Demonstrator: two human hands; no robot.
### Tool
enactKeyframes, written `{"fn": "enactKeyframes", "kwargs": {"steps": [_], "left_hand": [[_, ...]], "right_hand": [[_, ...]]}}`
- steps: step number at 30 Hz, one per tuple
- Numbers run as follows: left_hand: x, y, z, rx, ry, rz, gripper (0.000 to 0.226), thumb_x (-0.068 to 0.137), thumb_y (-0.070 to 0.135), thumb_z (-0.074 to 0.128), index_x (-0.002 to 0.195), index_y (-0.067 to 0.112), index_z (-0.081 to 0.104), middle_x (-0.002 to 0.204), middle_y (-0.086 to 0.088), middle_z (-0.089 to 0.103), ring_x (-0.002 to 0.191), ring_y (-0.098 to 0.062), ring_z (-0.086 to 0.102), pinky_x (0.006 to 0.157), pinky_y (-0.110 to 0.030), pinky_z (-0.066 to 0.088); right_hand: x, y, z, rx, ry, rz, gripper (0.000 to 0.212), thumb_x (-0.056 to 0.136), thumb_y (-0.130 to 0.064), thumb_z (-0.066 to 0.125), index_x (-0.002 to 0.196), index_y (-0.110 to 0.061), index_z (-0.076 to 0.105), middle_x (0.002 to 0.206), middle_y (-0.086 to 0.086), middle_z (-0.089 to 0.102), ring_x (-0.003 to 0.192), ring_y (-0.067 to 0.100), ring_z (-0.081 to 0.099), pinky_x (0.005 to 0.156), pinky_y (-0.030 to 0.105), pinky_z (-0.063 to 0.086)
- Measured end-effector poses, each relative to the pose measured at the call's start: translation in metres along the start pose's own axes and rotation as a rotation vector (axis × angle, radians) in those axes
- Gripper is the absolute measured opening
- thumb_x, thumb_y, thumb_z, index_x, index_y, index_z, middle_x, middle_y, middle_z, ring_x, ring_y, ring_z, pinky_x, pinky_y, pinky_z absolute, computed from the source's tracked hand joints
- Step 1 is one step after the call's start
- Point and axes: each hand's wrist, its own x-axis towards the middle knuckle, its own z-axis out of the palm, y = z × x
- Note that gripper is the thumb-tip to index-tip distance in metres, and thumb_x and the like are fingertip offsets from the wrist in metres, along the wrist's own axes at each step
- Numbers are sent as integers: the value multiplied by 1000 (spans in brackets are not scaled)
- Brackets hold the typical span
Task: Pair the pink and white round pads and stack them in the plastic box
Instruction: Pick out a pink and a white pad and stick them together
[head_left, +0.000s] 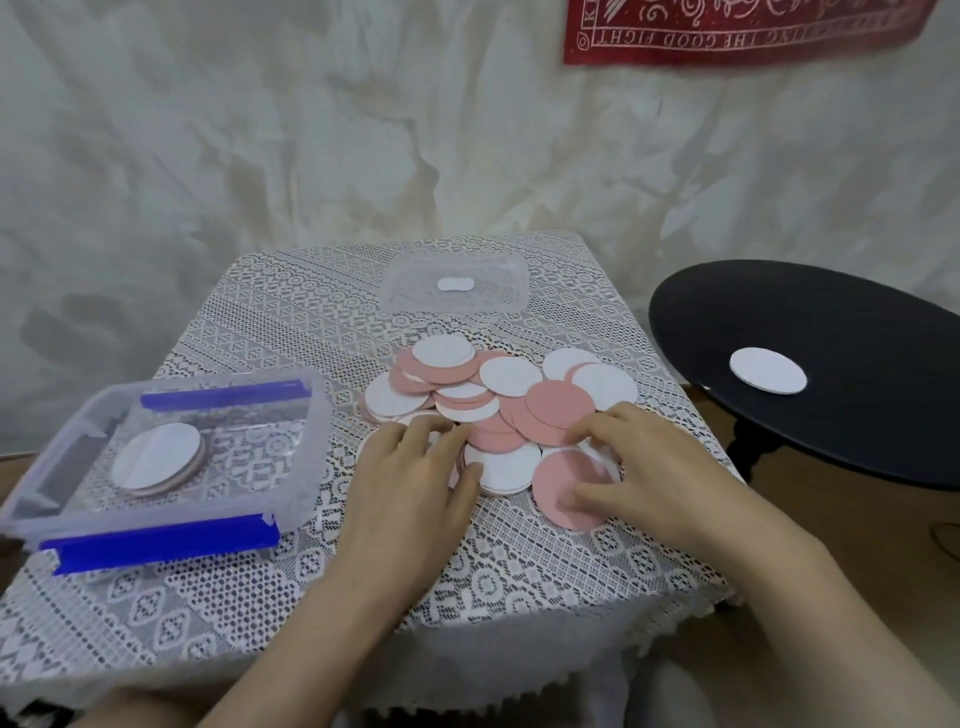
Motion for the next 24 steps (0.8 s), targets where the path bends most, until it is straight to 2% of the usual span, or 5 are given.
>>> {"fn": "enactKeyframes", "kwargs": {"steps": [5,11,16,19,24], "left_hand": [[-9,-2,-6,16,-56,21,42,95,39,50,125,17,68,122,-2,67,104,-27,55,93,-39,45],[-15,-8,-15,-51,-133,11,46,97,43,42,129,20,66,129,0,64,115,-25,53,99,-38,45],[-20,-12,-16,-102,-126,7,39,96,35,52,129,19,66,128,-2,65,116,-26,53,99,-40,47],[-20,-14,-16,-127,-121,16,37,97,34,53,128,20,66,128,0,64,116,-25,53,99,-40,47],[-21,-17,-17,-183,-144,8,43,98,43,47,130,22,66,129,4,63,120,-20,51,100,-40,46]], "right_hand": [[-3,-7,0,-29,-12,51,44,79,-51,78,114,-39,54,114,-16,48,106,13,52,86,36,45],[2,-18,4,52,0,51,43,78,-44,82,109,-37,51,110,-16,51,99,12,55,78,32,41],[9,-23,13,62,66,28,42,78,-40,82,104,-36,49,101,-20,48,100,15,51,78,33,39],[12,-24,14,56,103,25,34,82,-35,80,99,-34,50,94,-19,51,96,16,49,75,34,37],[16,-25,19,354,111,23,19,89,-24,75,98,-35,61,80,-11,62,75,4,56,63,25,39]]}}
